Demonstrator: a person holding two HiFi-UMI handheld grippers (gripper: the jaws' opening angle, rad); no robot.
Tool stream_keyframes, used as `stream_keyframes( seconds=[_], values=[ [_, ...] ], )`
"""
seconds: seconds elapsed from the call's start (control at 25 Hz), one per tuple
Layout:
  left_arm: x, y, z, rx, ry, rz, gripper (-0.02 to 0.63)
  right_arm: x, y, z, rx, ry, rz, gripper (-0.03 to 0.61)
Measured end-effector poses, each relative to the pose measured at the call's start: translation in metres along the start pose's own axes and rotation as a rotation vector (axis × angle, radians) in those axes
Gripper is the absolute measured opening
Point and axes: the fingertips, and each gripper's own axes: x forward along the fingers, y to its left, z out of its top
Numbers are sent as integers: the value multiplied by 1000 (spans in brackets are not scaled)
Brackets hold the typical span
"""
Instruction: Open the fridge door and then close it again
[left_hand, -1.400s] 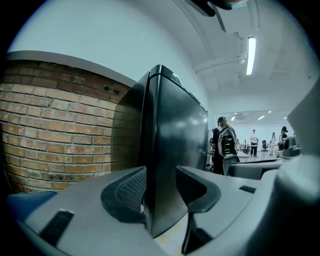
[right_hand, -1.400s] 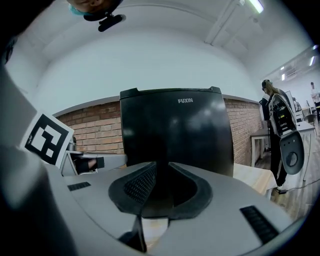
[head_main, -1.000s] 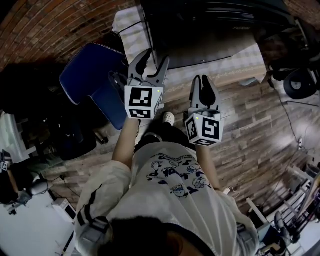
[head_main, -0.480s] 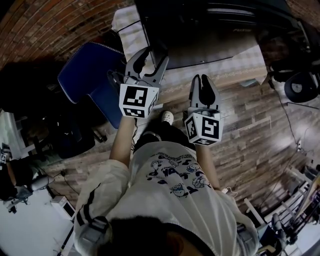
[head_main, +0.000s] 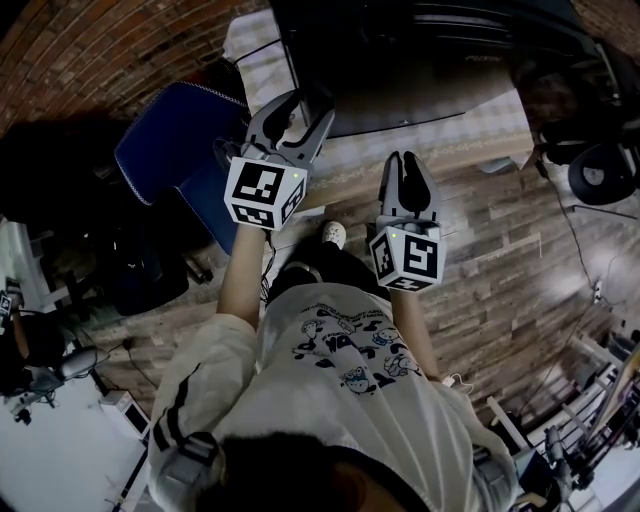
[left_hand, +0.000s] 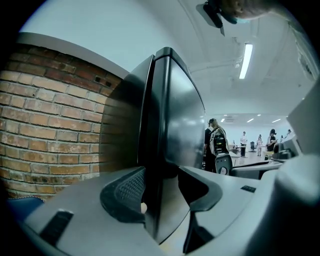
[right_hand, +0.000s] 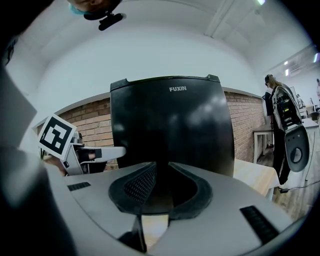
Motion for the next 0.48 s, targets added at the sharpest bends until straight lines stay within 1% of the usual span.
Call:
stream_keyframes(
  seconds=[0.48],
  values=[
    [-4, -2, 2, -8, -12, -6, 206, -7, 4, 8, -8, -18, 1, 69]
  ],
)
